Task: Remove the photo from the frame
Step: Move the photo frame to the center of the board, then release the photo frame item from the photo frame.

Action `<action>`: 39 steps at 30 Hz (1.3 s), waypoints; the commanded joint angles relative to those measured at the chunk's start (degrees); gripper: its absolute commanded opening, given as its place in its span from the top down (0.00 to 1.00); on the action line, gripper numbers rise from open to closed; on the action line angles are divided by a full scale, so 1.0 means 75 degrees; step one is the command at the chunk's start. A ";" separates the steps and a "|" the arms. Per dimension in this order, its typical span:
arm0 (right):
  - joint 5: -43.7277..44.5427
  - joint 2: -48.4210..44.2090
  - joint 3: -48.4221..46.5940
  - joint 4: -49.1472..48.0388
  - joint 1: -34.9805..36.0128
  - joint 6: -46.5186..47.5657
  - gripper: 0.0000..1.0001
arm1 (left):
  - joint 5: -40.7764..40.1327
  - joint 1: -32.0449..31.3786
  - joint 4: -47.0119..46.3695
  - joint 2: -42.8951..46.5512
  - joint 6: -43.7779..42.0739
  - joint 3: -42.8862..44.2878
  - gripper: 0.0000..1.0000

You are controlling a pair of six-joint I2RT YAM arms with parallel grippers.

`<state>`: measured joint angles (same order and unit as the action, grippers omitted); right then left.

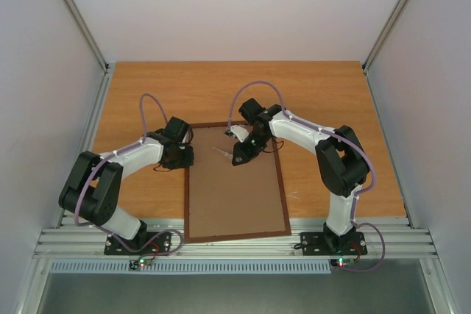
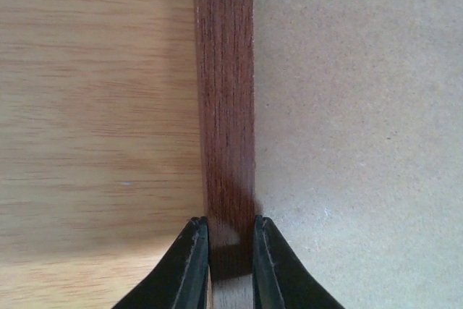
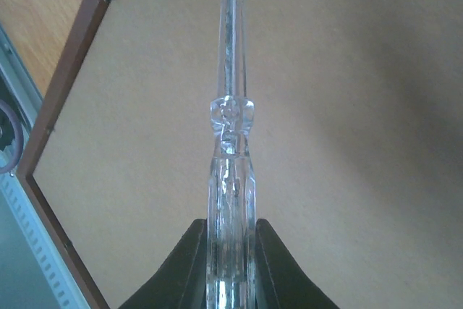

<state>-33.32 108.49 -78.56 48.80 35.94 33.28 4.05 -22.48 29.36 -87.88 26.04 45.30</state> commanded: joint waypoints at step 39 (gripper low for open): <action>-0.1186 0.2652 -0.2711 0.1286 -0.0209 0.0244 0.99 | 0.1442 -0.0671 -0.0867 -0.0325 -0.0472 -0.0327 1.00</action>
<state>-41.01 126.67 -96.47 55.92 35.24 33.95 9.04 -26.44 24.53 -88.38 23.55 44.18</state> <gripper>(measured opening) 0.149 0.144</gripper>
